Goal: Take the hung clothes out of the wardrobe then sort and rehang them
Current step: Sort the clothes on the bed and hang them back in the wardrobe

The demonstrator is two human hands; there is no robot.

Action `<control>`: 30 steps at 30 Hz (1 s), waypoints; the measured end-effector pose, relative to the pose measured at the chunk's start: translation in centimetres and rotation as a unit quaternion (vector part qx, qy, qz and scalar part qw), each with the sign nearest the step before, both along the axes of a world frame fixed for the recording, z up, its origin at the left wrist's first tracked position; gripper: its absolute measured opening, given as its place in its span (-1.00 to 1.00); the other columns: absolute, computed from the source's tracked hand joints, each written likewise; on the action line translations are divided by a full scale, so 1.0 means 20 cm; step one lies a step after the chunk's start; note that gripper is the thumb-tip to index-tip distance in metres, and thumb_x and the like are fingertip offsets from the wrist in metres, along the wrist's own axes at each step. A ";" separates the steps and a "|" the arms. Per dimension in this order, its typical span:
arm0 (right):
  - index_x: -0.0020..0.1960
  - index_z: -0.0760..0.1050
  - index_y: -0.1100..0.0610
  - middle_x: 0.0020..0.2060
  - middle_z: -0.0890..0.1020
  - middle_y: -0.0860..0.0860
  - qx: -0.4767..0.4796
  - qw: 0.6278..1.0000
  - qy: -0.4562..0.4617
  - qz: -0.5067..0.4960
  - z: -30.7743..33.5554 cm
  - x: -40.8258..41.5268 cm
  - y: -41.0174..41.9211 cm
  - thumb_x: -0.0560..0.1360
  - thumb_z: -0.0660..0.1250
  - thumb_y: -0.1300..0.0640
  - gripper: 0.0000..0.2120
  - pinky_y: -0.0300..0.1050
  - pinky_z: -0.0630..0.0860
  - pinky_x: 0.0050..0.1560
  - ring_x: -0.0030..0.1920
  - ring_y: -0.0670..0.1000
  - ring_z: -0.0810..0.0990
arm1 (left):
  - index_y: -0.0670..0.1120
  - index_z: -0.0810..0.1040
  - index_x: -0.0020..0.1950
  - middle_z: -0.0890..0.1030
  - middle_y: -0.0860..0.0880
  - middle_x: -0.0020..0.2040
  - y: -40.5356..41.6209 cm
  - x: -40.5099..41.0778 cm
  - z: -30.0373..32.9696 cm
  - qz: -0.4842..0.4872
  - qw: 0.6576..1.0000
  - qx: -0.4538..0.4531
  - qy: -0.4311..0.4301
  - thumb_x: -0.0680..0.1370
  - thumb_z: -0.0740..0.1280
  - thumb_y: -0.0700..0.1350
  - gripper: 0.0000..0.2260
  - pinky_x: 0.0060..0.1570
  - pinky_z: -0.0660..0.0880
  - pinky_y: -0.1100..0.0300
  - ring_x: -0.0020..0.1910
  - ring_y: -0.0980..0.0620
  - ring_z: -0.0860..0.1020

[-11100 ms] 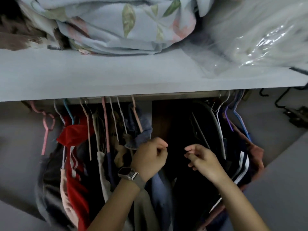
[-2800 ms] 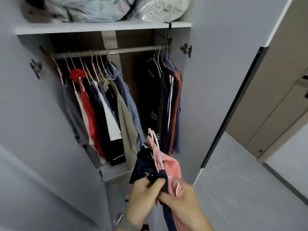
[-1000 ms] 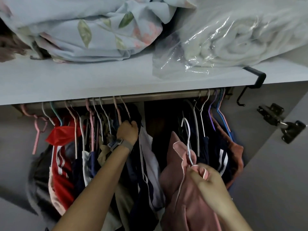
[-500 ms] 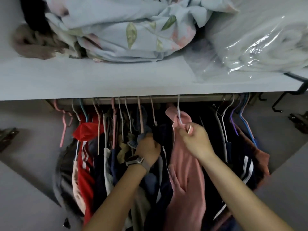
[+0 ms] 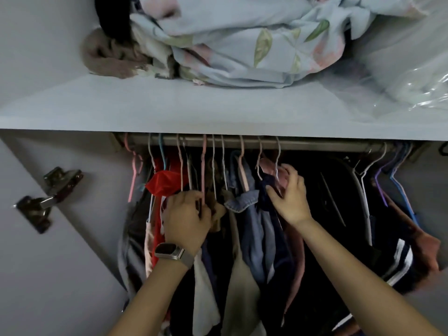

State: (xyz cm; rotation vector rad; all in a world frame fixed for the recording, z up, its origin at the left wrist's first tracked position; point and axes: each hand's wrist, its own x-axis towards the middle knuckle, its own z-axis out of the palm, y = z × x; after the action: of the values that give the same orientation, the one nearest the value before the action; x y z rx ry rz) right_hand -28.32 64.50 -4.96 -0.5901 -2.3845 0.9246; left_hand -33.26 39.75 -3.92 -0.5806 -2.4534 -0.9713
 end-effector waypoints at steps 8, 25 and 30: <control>0.11 0.48 0.03 0.07 0.51 0.02 0.027 0.993 -0.099 0.065 -0.06 -0.03 -0.15 0.49 0.19 -0.27 -0.58 -0.06 0.49 0.07 0.10 0.09 0.54 | 0.13 0.27 0.27 0.54 -0.03 0.07 0.00 -0.11 -0.24 -0.013 0.977 -0.139 -0.161 0.46 0.14 0.28 -0.56 -0.23 0.55 0.04 -0.08 -0.09 0.56; -0.22 0.33 -0.02 -0.23 0.52 -0.14 -0.037 0.982 -0.113 0.148 0.01 -0.39 -0.80 0.12 0.47 -0.07 -0.61 -0.05 0.44 0.08 -0.13 -0.05 0.52 | -0.03 0.45 0.23 0.63 -0.10 -0.04 -0.42 -0.38 -0.29 0.034 0.991 -0.088 -0.092 0.60 0.17 -0.03 -0.76 -0.16 0.52 0.10 -0.10 -0.11 0.59; -0.09 0.44 0.09 -0.16 0.59 -0.03 -0.070 0.956 -0.179 0.224 0.00 -0.44 -0.76 0.20 0.50 0.02 -0.63 -0.10 0.55 -0.08 -0.10 -0.02 0.59 | -0.05 0.45 0.20 0.63 -0.10 -0.06 -0.43 -0.36 -0.28 0.012 0.988 -0.130 -0.084 0.59 0.15 0.01 -0.75 -0.22 0.47 0.12 -0.12 -0.11 0.59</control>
State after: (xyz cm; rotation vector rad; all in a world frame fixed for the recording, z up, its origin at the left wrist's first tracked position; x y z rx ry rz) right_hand -37.12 49.34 -5.03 -0.2828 -2.8656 1.2769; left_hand -40.48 31.06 -9.53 -0.5721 -2.7551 -0.7213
